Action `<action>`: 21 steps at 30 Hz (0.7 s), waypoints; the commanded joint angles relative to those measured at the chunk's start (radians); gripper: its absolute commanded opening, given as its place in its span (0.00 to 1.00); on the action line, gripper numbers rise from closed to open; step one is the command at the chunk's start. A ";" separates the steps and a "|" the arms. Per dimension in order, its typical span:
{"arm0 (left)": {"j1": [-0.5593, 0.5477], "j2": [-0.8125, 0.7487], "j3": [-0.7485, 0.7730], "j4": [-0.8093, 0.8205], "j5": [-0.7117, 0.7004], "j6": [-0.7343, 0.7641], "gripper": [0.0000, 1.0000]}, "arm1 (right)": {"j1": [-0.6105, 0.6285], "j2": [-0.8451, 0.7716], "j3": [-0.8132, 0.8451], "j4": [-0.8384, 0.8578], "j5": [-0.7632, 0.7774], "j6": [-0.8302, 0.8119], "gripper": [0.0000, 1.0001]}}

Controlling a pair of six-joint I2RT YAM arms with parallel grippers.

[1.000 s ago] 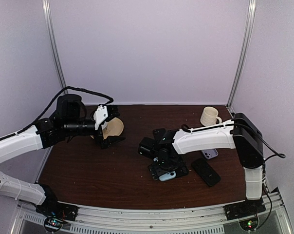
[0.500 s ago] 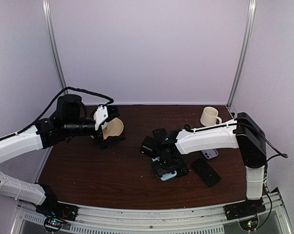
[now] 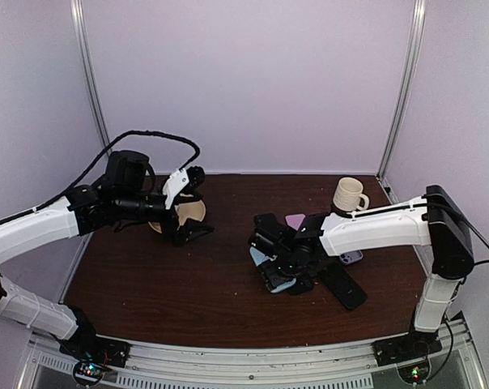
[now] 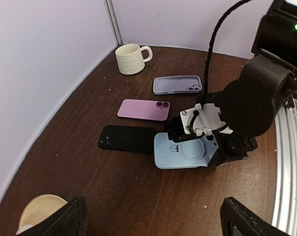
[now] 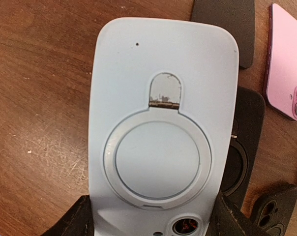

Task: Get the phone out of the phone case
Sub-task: Pass from the right arm to the left

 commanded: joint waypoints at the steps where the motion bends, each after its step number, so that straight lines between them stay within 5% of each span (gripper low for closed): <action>1: -0.004 0.010 0.009 -0.029 -0.015 -0.308 0.98 | -0.004 -0.093 -0.050 0.159 0.008 -0.020 0.59; 11: -0.004 0.109 0.032 -0.067 -0.057 -0.856 0.95 | -0.003 -0.226 -0.155 0.344 -0.064 -0.085 0.59; 21: -0.004 0.210 0.042 0.077 0.103 -1.046 0.80 | 0.004 -0.349 -0.212 0.456 -0.149 -0.159 0.59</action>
